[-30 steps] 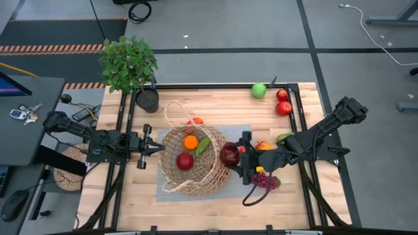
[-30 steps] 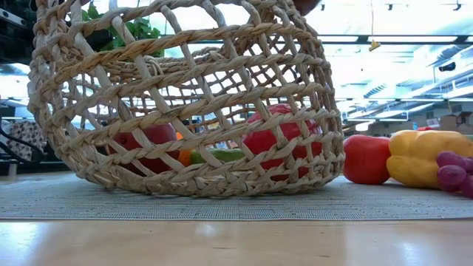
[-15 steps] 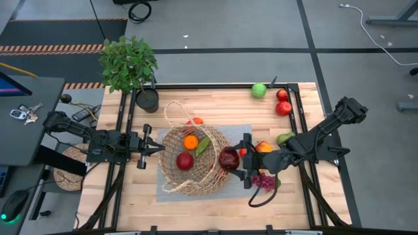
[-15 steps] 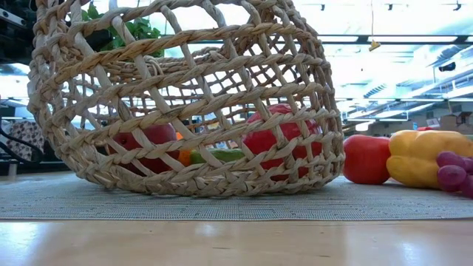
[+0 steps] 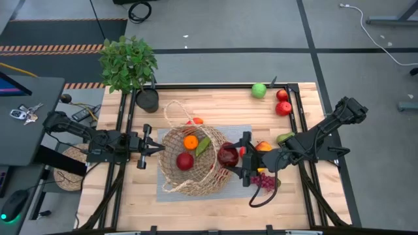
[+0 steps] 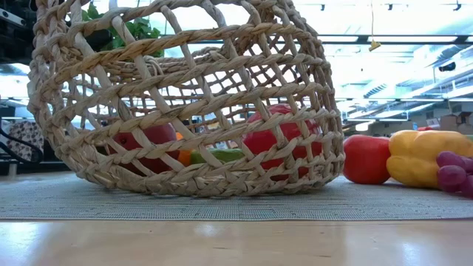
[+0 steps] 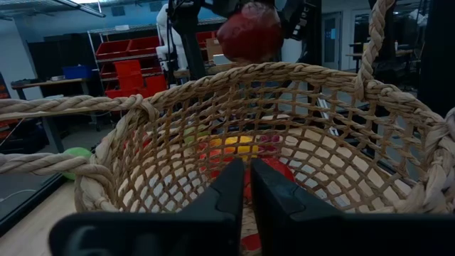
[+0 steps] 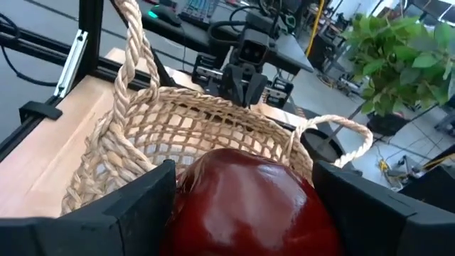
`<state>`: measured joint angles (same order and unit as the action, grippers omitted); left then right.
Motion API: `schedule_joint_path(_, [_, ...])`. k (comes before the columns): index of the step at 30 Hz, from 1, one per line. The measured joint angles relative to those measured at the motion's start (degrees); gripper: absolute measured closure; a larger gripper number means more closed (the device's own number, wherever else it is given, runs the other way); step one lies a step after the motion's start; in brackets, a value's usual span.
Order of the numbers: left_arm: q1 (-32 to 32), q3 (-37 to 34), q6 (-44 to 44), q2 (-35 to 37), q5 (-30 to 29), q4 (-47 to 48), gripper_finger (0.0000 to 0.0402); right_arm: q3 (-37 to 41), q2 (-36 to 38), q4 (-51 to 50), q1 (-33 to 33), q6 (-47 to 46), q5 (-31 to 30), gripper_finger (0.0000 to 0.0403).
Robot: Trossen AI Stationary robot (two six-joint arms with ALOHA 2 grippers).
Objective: Build produce basket
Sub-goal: Put the red apple into the brown woven basket
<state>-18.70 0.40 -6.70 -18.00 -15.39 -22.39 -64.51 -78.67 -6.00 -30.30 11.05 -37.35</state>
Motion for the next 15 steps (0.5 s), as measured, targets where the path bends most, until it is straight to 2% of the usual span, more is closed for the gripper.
schedule_joint_path(9, [0.00, 0.00, 0.00, 0.02, 0.02, 0.00, 0.0373, 0.00, 0.00, -1.46, 0.58, 9.13, 8.13, 0.0076])
schedule_joint_path(15, [-0.02, 0.00, 0.00, 0.00, 0.02, 0.00, 0.0369, 0.00, 0.00, -1.18, 5.14, 14.45, 23.68, 0.0076])
